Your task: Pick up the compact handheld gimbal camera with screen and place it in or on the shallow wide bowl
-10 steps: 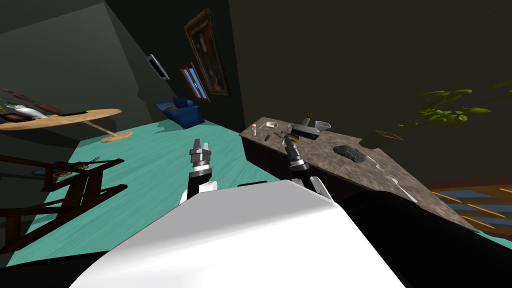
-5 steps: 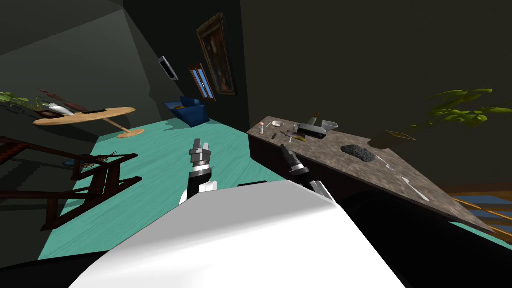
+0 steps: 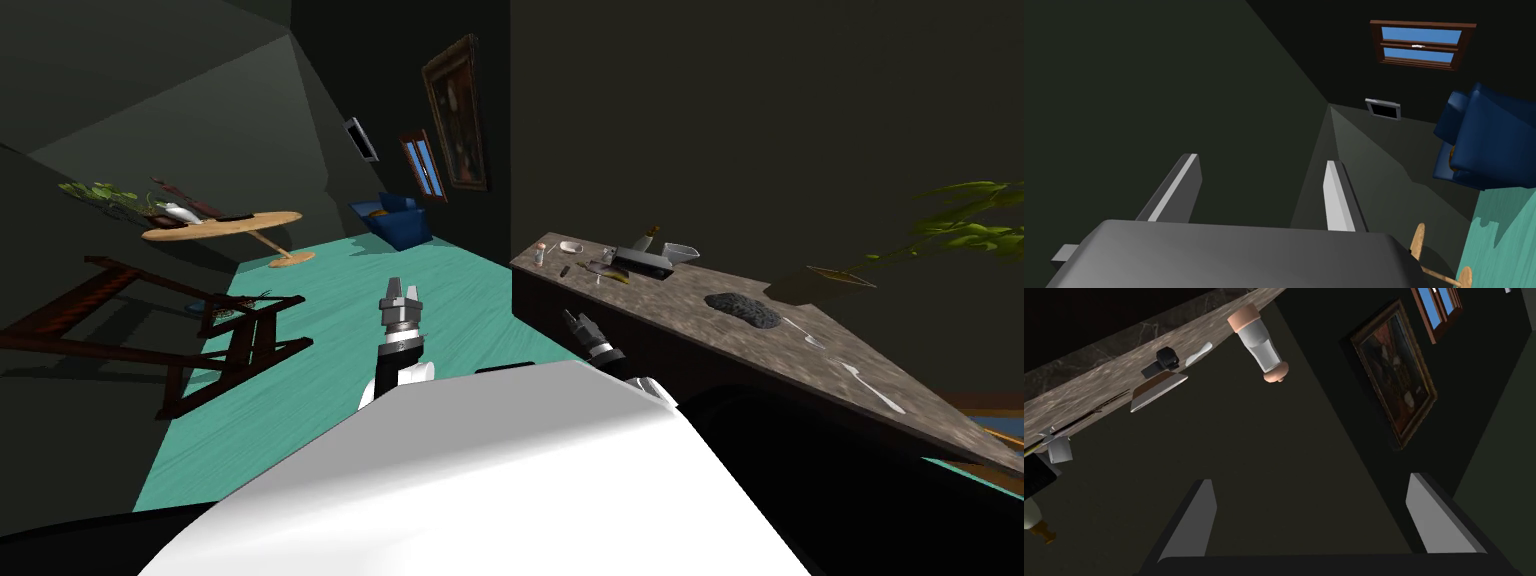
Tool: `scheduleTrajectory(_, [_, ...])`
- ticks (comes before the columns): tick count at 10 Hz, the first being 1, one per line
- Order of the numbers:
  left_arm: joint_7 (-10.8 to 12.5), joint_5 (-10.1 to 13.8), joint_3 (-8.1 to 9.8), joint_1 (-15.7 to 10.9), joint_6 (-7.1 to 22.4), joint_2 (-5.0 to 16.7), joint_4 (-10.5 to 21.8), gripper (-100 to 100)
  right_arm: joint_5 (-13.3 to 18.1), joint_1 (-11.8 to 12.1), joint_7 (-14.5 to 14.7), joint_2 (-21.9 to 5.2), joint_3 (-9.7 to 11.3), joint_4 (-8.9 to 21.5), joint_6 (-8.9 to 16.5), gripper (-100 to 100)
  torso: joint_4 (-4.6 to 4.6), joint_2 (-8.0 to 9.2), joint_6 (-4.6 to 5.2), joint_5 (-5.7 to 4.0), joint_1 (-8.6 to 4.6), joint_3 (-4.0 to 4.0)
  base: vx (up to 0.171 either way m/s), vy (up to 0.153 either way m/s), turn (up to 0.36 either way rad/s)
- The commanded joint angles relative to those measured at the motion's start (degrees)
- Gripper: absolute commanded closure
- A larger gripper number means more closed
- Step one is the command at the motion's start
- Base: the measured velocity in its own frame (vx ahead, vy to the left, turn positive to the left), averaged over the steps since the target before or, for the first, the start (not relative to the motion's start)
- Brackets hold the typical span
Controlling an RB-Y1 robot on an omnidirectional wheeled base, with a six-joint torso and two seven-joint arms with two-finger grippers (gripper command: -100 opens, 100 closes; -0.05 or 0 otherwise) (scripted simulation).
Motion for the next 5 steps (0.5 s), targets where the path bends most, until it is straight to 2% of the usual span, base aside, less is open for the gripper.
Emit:
scheduleTrajectory(1, [0.00, 0.00, 0.00, 0.00, 0.00, 0.00, 0.00, 0, 2.86, 2.86, 1.40, -2.53, 0.05, 1.09, 2.86, -100, 0.00, 0.00, 0.00, 0.00, 0.00, 0.00, -0.033, 0.138, 0.162])
scheduleTrajectory(2, [0.00, 0.00, 0.00, -0.01, 0.00, 0.00, 0.00, 0, 3.25, 2.91, 1.40, -2.53, 0.05, 1.09, 2.94, -100, -0.01, -0.01, -0.02, -0.03, -0.05, -0.01, -0.024, 0.127, 0.076])
scheduleTrajectory(3, [0.00, 0.00, 0.00, 0.00, 0.00, 0.00, 0.00, 0, 5.48, 5.34, 2.76, -4.59, 0.15, 2.48, 4.96, -100, -0.01, -0.05, -0.01, -0.03, -0.10, -0.03, -0.004, 0.157, 0.166])
scheduleTrajectory(4, [0.00, 0.00, 0.00, 0.00, 0.00, 0.00, 0.00, 0, 5.91, 5.34, 2.76, -4.59, 0.15, 2.48, 4.96, -100, -0.03, -0.11, -0.03, -0.02, -0.02, -0.07, -0.005, 0.131, 0.068])
scheduleTrajectory(5, [0.00, 0.00, 0.00, 0.00, 0.00, 0.00, 0.00, 0, 8.23, 7.60, 4.09, -6.77, 0.34, 3.99, 7.02, -100, -0.03, -0.11, 0.00, -0.02, -0.09, -0.07, -0.014, 0.139, 0.206])
